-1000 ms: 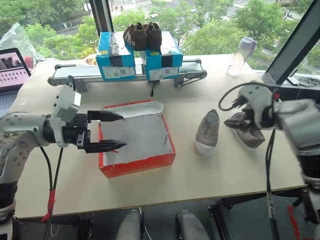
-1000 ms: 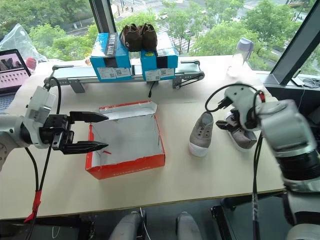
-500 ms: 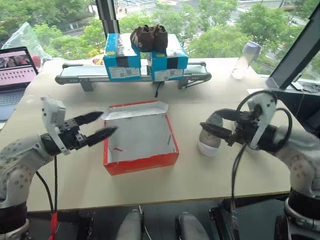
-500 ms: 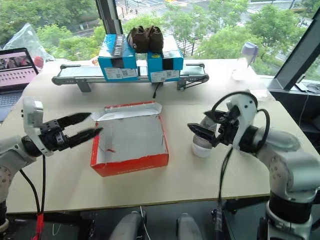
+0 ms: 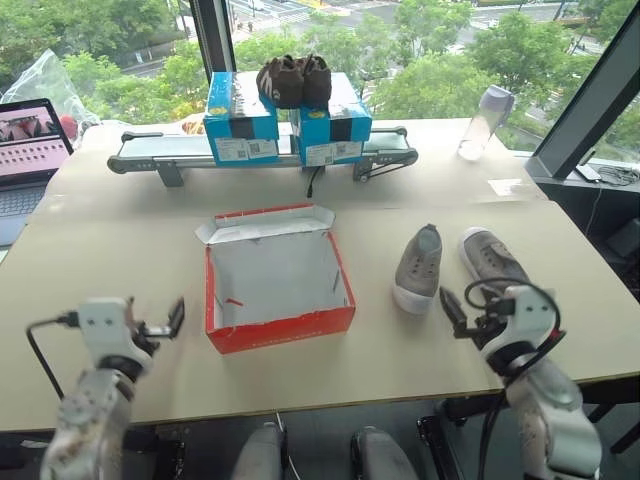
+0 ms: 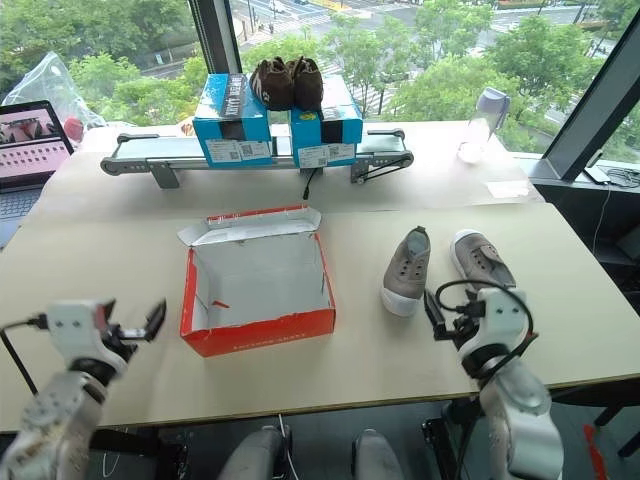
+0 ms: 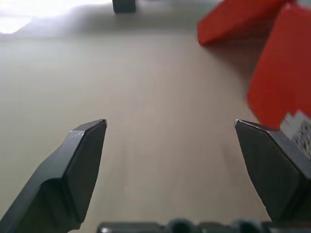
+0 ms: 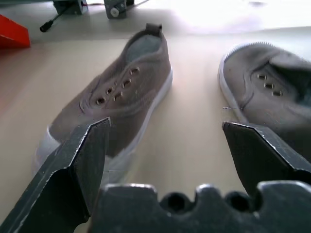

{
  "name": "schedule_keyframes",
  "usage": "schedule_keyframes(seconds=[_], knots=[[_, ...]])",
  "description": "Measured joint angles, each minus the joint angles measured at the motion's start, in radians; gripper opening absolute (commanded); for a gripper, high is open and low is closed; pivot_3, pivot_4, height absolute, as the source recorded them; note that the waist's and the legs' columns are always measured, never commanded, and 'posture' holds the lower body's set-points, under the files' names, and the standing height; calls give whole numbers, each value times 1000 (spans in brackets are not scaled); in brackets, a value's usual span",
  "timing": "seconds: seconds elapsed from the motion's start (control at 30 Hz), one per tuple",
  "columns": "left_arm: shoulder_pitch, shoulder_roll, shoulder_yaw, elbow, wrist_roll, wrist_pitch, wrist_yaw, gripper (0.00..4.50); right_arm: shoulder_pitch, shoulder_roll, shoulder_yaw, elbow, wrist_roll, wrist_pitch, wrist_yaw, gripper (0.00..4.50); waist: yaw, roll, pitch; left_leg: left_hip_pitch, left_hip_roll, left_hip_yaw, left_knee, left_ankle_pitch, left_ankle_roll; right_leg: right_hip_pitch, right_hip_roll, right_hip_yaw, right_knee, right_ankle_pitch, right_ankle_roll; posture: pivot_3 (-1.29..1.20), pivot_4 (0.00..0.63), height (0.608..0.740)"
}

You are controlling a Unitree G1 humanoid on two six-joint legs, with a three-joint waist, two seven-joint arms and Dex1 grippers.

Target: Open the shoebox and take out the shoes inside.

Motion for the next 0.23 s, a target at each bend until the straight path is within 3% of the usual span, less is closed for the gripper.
schedule_keyframes(seconds=[0.03,0.23], knots=[[17,-16,-16,-5,27,-7,17,4500,12,8,15,0,-5,-9,-8,4363,0,0,0,0,3,1,0,0,0,0,0,0,0,-2,-5,0,150,740],[55,-98,-96,-12,108,-68,81,4500,29,46,108,0,-52,-71,-73,4363,1,1,-1,0,8,5,1,0,-1,-2,-2,-4,-2,-4,-1,0,150,740]])
